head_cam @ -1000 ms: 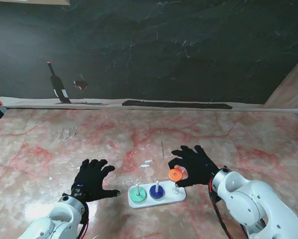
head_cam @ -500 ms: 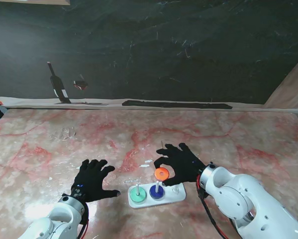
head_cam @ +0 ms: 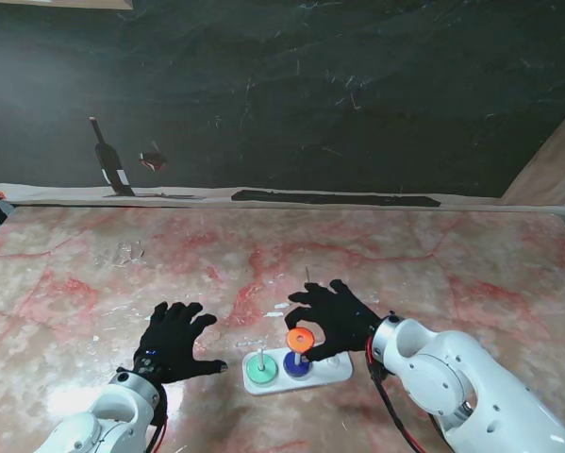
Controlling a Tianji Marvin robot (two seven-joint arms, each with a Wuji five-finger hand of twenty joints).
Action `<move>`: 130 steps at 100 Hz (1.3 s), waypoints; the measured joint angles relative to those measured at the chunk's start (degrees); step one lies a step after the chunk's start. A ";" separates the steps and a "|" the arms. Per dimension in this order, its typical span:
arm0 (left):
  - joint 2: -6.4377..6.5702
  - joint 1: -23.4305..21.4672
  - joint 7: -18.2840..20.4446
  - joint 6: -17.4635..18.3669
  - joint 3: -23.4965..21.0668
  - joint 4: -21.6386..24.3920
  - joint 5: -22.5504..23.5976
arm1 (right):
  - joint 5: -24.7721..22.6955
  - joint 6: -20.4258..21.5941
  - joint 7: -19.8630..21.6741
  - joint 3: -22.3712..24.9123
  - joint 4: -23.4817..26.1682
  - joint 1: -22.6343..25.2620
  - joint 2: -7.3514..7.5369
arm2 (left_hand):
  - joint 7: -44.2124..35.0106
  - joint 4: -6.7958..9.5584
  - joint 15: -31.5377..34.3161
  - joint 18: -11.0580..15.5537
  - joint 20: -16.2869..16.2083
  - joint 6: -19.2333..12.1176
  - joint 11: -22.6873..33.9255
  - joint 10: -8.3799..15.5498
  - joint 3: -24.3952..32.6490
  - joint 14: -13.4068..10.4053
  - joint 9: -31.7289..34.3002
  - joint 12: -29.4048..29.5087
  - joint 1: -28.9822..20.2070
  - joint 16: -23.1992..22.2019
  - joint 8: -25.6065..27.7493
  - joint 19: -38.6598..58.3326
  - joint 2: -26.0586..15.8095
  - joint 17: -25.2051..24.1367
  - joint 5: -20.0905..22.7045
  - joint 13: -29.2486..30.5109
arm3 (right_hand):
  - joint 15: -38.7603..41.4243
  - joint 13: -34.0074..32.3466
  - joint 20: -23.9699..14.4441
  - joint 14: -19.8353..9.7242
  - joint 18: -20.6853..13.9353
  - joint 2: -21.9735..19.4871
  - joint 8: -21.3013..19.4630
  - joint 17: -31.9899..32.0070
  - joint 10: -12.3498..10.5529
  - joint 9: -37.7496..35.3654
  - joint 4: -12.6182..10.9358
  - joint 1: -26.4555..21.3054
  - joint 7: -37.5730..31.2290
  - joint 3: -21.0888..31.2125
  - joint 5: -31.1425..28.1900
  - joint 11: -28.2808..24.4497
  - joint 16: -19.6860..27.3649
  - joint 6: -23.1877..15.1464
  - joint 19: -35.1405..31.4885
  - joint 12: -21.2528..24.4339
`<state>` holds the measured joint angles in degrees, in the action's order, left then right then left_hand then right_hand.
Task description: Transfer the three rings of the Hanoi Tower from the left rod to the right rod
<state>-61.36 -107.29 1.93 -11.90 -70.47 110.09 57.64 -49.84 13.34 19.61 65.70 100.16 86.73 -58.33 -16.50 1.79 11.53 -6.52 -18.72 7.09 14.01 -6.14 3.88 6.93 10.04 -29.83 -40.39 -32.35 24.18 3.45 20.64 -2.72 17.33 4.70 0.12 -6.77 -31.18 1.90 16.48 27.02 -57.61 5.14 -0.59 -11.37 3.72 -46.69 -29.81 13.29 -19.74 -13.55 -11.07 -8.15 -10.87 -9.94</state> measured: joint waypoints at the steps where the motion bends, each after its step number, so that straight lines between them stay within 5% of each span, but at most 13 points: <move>1: 0.00 0.00 0.00 0.00 0.00 0.00 0.00 | 0.03 0.02 0.01 -0.05 -0.05 -0.03 0.01 | 0.00 0.00 0.00 0.00 0.00 0.00 0.00 0.00 0.00 0.00 0.00 0.00 0.00 0.00 0.00 0.00 0.00 0.00 0.00 0.00 | 0.00 0.00 0.00 0.00 0.00 0.00 0.00 0.00 0.00 0.00 0.00 0.00 0.00 0.00 0.00 0.00 0.00 0.00 0.00 0.00; 130: -0.02 -0.34 -0.20 -0.18 -0.24 0.23 0.08 | -0.06 0.09 -0.69 -1.40 -2.35 -0.86 0.11 | 0.00 0.00 0.02 0.00 0.00 0.07 0.00 0.00 0.00 0.00 0.00 0.01 0.00 0.01 0.00 0.00 0.00 0.00 0.01 0.00 | 0.00 0.00 0.00 0.00 0.48 1.07 -0.09 0.00 -0.01 0.00 -0.06 1.09 1.45 3.90 -0.58 0.00 0.00 0.07 0.00 0.02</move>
<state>-61.38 -107.62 1.73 -12.08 -70.70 110.31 57.72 -49.90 13.43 18.92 64.30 97.81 85.87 -58.22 -16.50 1.80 11.55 -6.52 -18.73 7.17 14.02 -6.14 3.88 6.93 10.04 -29.83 -40.39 -32.33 24.18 3.45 20.64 -2.72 17.33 4.70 0.12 -6.77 -31.18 1.89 16.96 28.09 -57.71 5.14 -0.60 -11.37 3.67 -45.60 -28.35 17.19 -20.32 -13.55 -11.07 -8.08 -10.87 -9.92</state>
